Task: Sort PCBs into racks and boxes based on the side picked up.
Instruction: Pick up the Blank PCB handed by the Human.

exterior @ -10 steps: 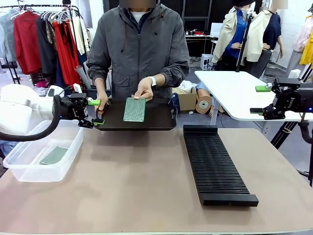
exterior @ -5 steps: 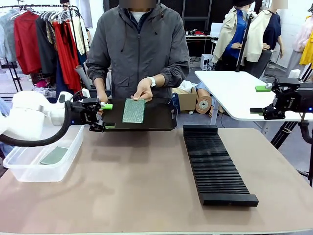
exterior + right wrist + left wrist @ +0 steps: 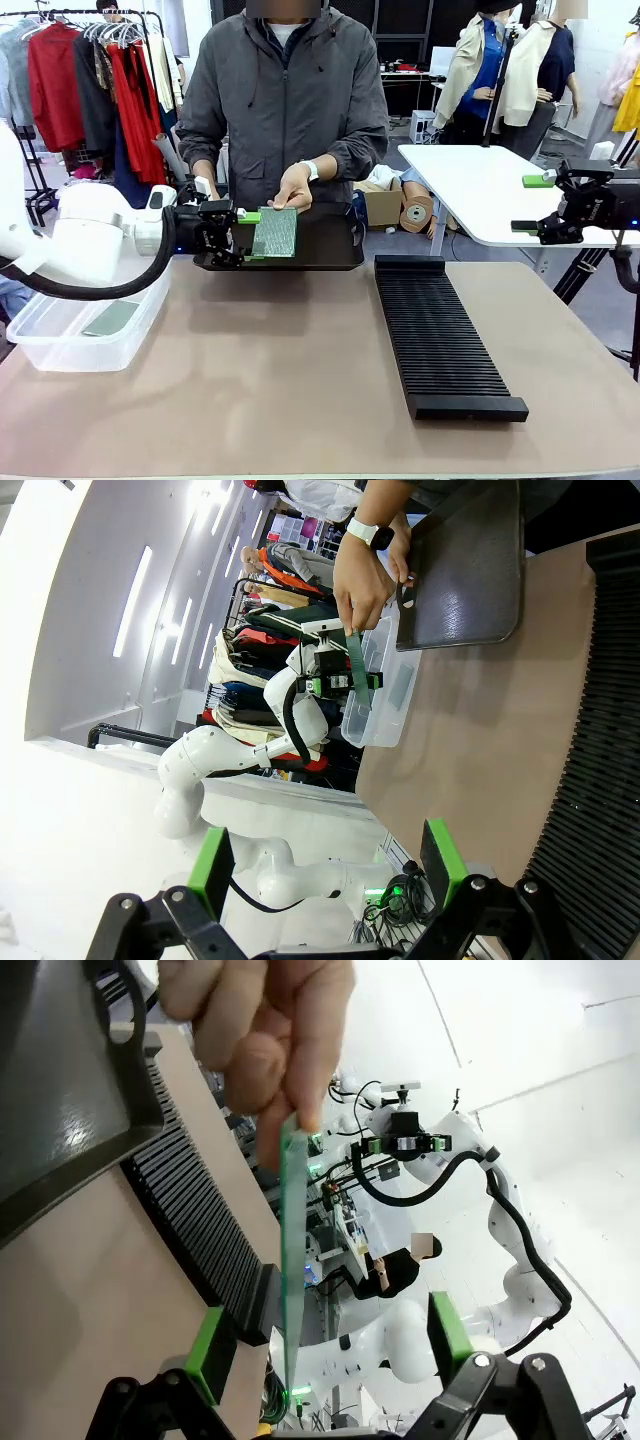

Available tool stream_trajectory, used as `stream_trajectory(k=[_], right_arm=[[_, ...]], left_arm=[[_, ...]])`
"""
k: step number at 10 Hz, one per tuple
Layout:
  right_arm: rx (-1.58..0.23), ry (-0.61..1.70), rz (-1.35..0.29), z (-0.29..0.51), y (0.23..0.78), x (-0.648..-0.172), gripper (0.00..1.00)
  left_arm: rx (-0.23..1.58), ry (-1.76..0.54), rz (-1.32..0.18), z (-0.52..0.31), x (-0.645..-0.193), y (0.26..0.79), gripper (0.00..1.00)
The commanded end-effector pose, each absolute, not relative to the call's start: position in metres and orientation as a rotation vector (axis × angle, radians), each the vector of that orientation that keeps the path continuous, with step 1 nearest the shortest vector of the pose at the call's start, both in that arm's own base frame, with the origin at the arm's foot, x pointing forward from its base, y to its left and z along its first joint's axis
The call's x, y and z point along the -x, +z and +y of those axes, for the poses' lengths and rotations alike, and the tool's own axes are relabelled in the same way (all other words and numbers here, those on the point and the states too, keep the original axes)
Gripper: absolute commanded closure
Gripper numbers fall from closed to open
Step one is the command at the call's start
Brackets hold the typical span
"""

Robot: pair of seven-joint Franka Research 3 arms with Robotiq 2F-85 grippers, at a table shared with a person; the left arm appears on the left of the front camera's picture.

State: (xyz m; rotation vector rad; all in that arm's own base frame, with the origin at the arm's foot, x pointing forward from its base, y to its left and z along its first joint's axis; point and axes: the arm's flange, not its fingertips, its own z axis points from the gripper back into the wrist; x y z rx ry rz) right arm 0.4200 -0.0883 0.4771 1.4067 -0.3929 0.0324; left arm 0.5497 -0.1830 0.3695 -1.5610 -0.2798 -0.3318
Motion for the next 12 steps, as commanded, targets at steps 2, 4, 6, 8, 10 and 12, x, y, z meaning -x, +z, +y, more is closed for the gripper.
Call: stream_trajectory(k=[2,4,6,8,10,12], right_arm=[[-1.404,0.039,-0.382,-0.09,0.48,-0.419,0.0],[-1.404,0.039,-0.382,-0.09,0.48,-0.419,0.0],[-1.404,0.039,-0.382,-0.09,0.48,-0.419,0.0],[-1.404,0.039,-0.382,-0.09,0.48,-0.419,0.0],[-1.404,0.039,-0.382,-0.09,0.48,-0.419,0.0],[-1.404,0.039,-0.382,-0.09,0.48,-0.419,0.0]], left_arm=[[1.594,-0.355,-0.321,-0.194,-0.557,0.367,0.0],[1.589,-0.362,-0.343,-0.196,-0.558,0.365,0.04],[1.585,-0.372,-0.351,-0.195,-0.558,0.365,0.33],[1.593,-0.358,-0.35,-0.192,-0.56,0.366,0.71],[1.603,-0.366,-0.35,-0.192,-0.565,0.363,1.0],[1.618,-0.368,-0.349,-0.193,-0.57,0.363,1.0]])
